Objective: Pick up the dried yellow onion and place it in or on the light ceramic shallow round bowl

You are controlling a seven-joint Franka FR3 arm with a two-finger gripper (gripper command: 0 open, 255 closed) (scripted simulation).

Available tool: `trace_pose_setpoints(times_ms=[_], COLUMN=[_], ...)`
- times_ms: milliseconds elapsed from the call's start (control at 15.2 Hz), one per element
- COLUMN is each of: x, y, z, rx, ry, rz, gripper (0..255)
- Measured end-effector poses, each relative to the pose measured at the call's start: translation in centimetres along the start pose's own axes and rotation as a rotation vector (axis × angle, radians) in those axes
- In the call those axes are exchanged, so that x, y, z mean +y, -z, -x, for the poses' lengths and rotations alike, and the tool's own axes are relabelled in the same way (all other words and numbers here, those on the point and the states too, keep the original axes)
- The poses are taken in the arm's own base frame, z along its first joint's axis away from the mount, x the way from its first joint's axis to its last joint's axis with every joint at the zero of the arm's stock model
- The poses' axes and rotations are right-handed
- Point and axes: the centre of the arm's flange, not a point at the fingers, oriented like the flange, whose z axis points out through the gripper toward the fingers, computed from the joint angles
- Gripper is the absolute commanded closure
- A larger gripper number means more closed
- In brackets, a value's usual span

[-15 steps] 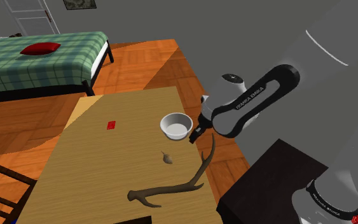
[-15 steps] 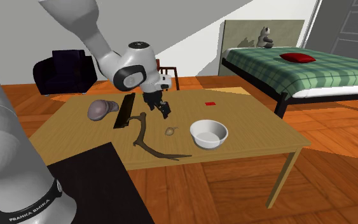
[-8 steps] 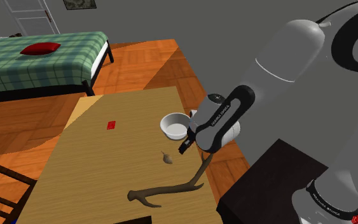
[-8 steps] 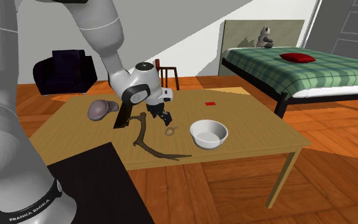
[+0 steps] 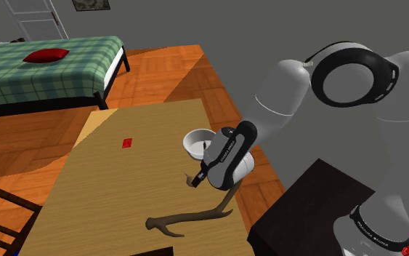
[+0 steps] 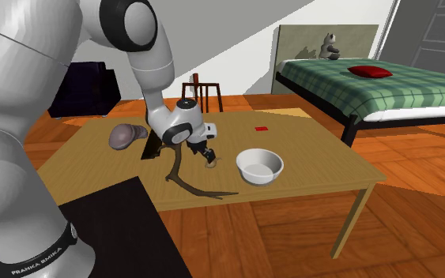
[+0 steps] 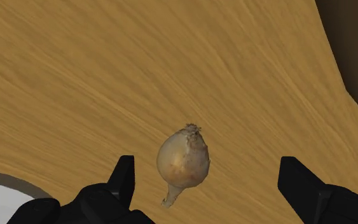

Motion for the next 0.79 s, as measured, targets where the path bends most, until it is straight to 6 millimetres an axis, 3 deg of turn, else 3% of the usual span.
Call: trace_pose_setpoints(times_ms=[528, 792], x=[-0.2, -0.2], y=[-4.5, -4.8], z=[-0.2, -0.2], rx=[0.002, 0.002], ry=[0.002, 0.002], rz=[-0.002, -0.002], gripper=[0, 0])
